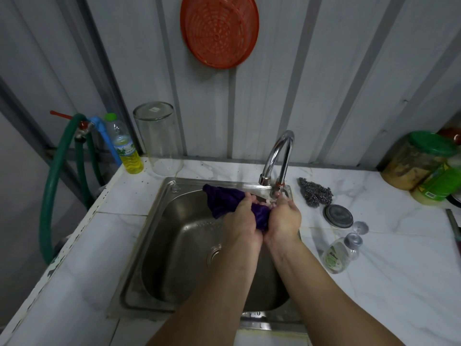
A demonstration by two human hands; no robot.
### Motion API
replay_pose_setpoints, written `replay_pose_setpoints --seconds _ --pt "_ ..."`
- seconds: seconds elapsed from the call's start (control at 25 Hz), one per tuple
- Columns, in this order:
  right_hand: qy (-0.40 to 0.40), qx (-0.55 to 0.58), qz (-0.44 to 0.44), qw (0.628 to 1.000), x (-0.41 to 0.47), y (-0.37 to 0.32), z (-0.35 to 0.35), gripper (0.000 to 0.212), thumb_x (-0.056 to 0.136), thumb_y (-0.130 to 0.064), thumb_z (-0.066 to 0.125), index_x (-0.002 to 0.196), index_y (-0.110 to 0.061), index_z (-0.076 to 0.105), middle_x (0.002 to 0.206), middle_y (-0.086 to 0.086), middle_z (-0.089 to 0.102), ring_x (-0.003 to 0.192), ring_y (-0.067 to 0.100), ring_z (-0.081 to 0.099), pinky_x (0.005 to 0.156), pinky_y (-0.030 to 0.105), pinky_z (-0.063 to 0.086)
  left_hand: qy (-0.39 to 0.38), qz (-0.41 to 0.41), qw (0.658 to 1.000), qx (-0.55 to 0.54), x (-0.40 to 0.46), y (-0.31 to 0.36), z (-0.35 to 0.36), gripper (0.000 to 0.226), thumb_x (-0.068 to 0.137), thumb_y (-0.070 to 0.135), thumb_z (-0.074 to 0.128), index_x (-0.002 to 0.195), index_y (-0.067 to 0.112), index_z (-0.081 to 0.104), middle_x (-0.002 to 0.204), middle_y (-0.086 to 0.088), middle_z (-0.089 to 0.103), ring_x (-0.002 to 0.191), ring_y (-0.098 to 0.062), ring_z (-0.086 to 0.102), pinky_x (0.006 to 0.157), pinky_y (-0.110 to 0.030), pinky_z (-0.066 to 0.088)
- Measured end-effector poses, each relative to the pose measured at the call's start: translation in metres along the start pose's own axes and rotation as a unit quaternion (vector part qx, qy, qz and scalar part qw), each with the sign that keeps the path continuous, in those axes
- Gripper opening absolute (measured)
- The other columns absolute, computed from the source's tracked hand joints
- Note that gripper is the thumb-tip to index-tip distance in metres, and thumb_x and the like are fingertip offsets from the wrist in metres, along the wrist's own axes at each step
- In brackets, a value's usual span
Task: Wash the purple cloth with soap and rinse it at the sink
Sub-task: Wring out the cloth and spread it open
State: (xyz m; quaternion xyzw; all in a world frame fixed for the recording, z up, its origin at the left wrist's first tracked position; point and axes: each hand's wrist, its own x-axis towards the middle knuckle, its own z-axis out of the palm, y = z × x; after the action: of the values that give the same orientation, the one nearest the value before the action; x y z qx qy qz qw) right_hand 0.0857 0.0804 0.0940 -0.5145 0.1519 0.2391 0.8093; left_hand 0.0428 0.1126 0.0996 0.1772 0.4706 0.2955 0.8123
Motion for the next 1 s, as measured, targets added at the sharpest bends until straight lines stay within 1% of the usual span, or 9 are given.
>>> replay_pose_setpoints --seconds 0.12,0.24,0.36,0.44,0.6,0.72,0.8,0.88,1.0 --pt "0.047 -0.021 0.083 0.995 0.001 0.002 -0.002 0.025 0.095 0.003 0.046 0.100 -0.006 0.069 0.077 0.016 0.065 0.052 0.024 0.064 0.051 0.034 0.059 0.047 0.019 0.997 0.064 0.010 -0.009 -0.005 0.017 0.091 0.016 0.073 0.079 0.005 0.066 0.077 -0.008 0.069 0.066 -0.023 0.068 0.063 -0.034 0.059" --pt "0.054 -0.036 0.121 0.991 0.006 0.011 -0.005 0.025 0.094 0.005 0.044 0.089 -0.008 0.064 0.078 0.015 0.062 0.063 0.028 0.063 0.062 0.043 0.058 0.054 0.022 0.991 0.119 0.016 -0.010 -0.012 0.017 0.089 0.016 0.074 0.077 0.007 0.064 0.075 -0.007 0.068 0.069 -0.024 0.067 0.078 -0.041 0.061" --pt "-0.010 -0.086 0.125 0.988 0.008 0.022 -0.014 0.017 0.097 -0.001 0.049 0.095 -0.008 0.064 0.075 0.012 0.061 0.064 0.025 0.063 0.061 0.039 0.056 0.045 0.048 0.974 0.215 0.023 0.000 -0.021 0.011 0.086 0.009 0.074 0.084 0.007 0.064 0.078 -0.008 0.068 0.074 -0.026 0.068 0.084 -0.044 0.061" --pt "-0.099 -0.156 0.077 0.980 0.006 0.027 -0.021 0.015 0.100 -0.016 0.056 0.102 -0.005 0.065 0.086 0.017 0.068 0.076 0.028 0.068 0.071 0.041 0.059 0.022 0.064 0.955 0.289 0.027 0.010 -0.028 0.016 0.082 0.004 0.073 0.095 0.005 0.064 0.081 -0.011 0.069 0.076 -0.028 0.069 0.077 -0.042 0.061" --pt "-0.267 -0.181 0.023 0.946 0.017 0.013 -0.026 0.048 0.089 -0.037 0.072 0.129 -0.016 0.059 0.121 0.015 0.072 0.108 0.026 0.071 0.094 0.044 0.057 -0.142 0.000 0.884 0.445 0.017 0.034 -0.035 0.008 0.074 0.001 0.070 0.081 0.004 0.068 0.066 -0.009 0.069 0.060 -0.023 0.067 0.063 -0.031 0.056" --pt "-0.350 -0.062 0.088 0.930 0.034 0.003 -0.023 0.077 0.071 -0.036 0.088 0.137 -0.013 0.055 0.133 0.010 0.065 0.121 0.026 0.063 0.108 0.050 0.048 -0.282 -0.176 0.846 0.417 0.003 0.043 -0.040 0.012 0.083 0.013 0.063 0.072 0.013 0.059 0.059 -0.001 0.054 0.048 -0.015 0.053 0.053 -0.024 0.049" --pt "-0.389 -0.043 0.092 0.915 0.035 -0.001 -0.021 0.042 0.077 -0.026 0.082 0.112 -0.008 0.067 0.120 0.017 0.071 0.111 0.032 0.068 0.100 0.049 0.054 -0.330 -0.239 0.821 0.400 -0.002 0.040 -0.043 0.013 0.084 0.020 0.060 0.072 0.016 0.055 0.057 0.002 0.049 0.046 -0.013 0.050 0.050 -0.023 0.048" --pt "-0.381 -0.077 0.080 0.918 0.029 -0.003 -0.019 0.006 0.089 -0.018 0.067 0.088 -0.012 0.067 0.080 0.011 0.072 0.079 0.029 0.071 0.076 0.041 0.061 -0.323 -0.248 0.813 0.417 -0.002 0.032 -0.043 0.014 0.082 0.020 0.061 0.071 0.016 0.054 0.054 0.003 0.047 0.043 -0.012 0.047 0.047 -0.022 0.044" --pt "-0.298 -0.197 -0.002 0.934 0.027 0.000 -0.010 0.020 0.103 -0.021 0.054 0.089 -0.010 0.064 0.050 -0.001 0.048 0.049 0.017 0.049 0.054 0.033 0.046 -0.244 -0.158 0.805 0.518 0.004 0.016 -0.039 0.012 0.076 0.017 0.064 0.068 0.014 0.056 0.054 -0.001 0.050 0.045 -0.016 0.048 0.048 -0.023 0.041"
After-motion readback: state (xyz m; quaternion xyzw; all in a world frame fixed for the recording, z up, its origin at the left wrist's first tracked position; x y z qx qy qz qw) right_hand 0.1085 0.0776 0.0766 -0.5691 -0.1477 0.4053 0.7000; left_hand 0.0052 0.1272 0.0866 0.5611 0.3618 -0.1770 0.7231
